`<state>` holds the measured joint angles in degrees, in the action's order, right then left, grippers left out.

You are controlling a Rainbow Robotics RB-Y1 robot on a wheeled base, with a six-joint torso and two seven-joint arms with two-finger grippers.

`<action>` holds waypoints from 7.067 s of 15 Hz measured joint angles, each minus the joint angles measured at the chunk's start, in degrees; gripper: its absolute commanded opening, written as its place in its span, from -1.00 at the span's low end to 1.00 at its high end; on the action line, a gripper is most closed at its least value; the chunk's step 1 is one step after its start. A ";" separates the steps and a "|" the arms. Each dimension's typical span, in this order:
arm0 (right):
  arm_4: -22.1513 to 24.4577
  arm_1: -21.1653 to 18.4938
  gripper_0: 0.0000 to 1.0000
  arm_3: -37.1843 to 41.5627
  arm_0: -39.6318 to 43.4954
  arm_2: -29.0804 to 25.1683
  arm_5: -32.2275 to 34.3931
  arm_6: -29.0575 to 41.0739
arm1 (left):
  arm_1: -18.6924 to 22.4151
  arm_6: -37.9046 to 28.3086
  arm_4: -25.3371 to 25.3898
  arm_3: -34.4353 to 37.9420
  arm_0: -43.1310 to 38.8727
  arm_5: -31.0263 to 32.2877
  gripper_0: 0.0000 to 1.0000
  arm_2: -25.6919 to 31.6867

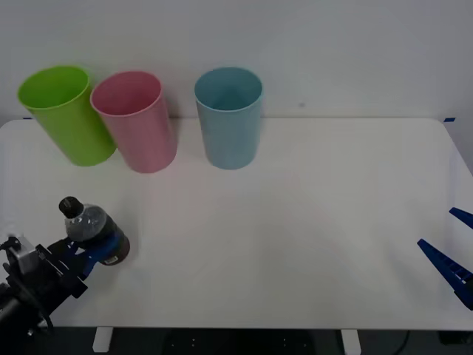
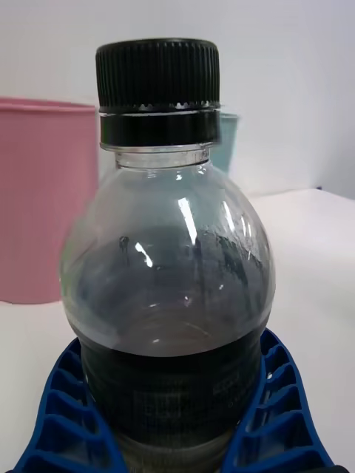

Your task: Grasp the object on the table and drop it into the matching bin: aluminum can to the light blue bin, PET bottle to the pink bin.

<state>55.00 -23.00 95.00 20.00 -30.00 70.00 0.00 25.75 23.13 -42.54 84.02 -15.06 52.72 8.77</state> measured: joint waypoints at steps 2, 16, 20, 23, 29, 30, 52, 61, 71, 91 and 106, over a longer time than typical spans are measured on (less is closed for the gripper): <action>0.00 0.00 1.00 0.00 0.00 0.00 0.00 0.00 | 0.00 -1.86 0.08 0.27 0.93 -0.22 -1.00 1.89; 0.00 0.00 1.00 0.00 0.00 0.00 0.00 0.00 | 0.80 -20.96 -3.10 9.78 9.97 -2.90 -1.00 12.72; 0.00 0.00 1.00 0.00 0.00 0.00 0.00 0.00 | 0.80 -23.05 -5.72 9.93 15.16 -7.58 -1.00 13.71; 0.00 0.00 1.00 0.00 0.00 0.00 0.00 0.00 | 0.86 -28.33 -9.30 9.94 19.14 -9.72 -1.00 13.62; 0.00 0.00 1.00 0.00 0.00 0.00 0.00 0.00 | 0.88 -38.60 -22.01 8.69 27.12 -14.03 -1.00 12.50; 0.00 0.00 1.00 0.00 0.00 0.00 0.00 0.00 | 0.88 -38.54 -22.86 7.18 28.66 -14.46 -1.00 12.05; 0.00 0.00 1.00 0.00 0.00 0.00 0.00 0.00 | 0.48 -34.37 -33.45 -19.51 52.96 -19.68 1.00 4.33; 0.00 0.00 1.00 0.00 0.00 0.00 0.00 0.00 | 0.51 -33.69 -29.57 -18.93 51.66 -18.67 1.00 4.37; 0.00 0.00 1.00 0.00 0.00 0.00 0.00 0.00 | 0.84 -32.80 -19.27 0.58 32.75 -17.22 1.00 7.35; 0.00 0.00 1.00 0.00 0.00 0.00 0.00 0.00 | 10.94 -23.61 -12.57 7.93 -0.25 9.49 1.00 23.01; 0.00 0.00 1.00 0.00 0.00 0.00 0.00 0.00 | 11.08 -19.34 -7.11 7.85 -12.91 11.09 1.00 22.89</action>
<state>55.00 -23.00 95.00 20.00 -30.00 70.00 0.00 36.83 3.79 -49.66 91.87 -27.97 63.82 31.66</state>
